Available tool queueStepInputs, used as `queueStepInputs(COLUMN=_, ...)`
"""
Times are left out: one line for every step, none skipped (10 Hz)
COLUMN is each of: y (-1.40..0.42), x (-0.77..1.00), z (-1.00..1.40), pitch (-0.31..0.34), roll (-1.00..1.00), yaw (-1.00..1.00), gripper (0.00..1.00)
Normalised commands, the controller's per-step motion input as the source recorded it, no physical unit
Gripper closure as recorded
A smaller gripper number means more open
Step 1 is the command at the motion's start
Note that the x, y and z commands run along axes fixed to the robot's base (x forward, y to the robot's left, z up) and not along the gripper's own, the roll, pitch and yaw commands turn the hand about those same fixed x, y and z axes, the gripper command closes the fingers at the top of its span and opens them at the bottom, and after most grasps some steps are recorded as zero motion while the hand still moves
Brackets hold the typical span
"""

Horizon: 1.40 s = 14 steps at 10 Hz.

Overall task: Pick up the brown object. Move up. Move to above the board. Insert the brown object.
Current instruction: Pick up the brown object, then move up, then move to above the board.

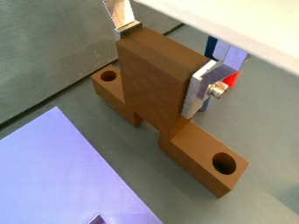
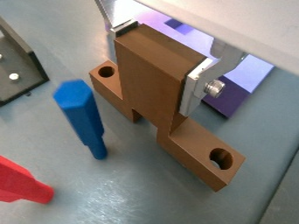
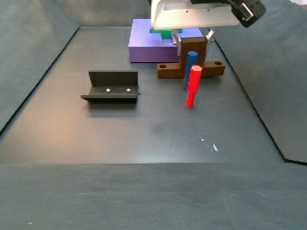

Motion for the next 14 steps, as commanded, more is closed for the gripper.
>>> queueStepInputs(y=0.0, x=0.0, z=0.0, pitch=0.0, roll=0.0, yaw=0.0, gripper=1.0)
queueStepInputs(y=0.0, x=0.0, z=0.0, pitch=0.0, roll=0.0, yaw=0.0, gripper=1.0)
queueStepInputs(y=0.0, x=0.0, z=0.0, pitch=0.0, roll=0.0, yaw=0.0, gripper=1.0)
queueStepInputs(y=0.0, x=0.0, z=0.0, pitch=0.0, roll=0.0, yaw=0.0, gripper=1.0)
queueStepInputs(y=0.0, x=0.0, z=0.0, pitch=0.0, roll=0.0, yaw=0.0, gripper=1.0)
queueStepInputs(y=0.0, x=0.0, z=0.83, pitch=0.0, roll=0.0, yaw=0.0, gripper=1.0)
queueStepInputs(y=-0.05, x=0.01, z=0.82, pitch=0.003, roll=0.0, yaw=0.02, gripper=1.0)
queueStepInputs(y=-0.06, x=-0.03, z=0.6, pitch=0.034, roll=-0.01, yaw=0.03, gripper=1.0)
queueStepInputs(y=-0.04, x=-0.02, z=0.4, pitch=0.022, roll=-0.01, yaw=0.03, gripper=1.0)
queueStepInputs(y=0.0, x=0.0, z=1.4, pitch=0.0, roll=0.0, yaw=0.0, gripper=1.0)
queueStepInputs(y=0.0, x=-0.01, z=1.4, pitch=0.023, roll=0.0, yaw=-0.01, gripper=1.0)
queueStepInputs(y=0.0, x=-0.05, z=1.4, pitch=0.028, roll=-0.01, yaw=0.0, gripper=1.0)
queueStepInputs(y=0.0, x=-0.02, z=1.4, pitch=0.008, roll=-0.02, yaw=0.0, gripper=1.0)
queueStepInputs(y=0.0, x=0.04, z=1.4, pitch=0.047, roll=-0.03, yaw=0.0, gripper=1.0)
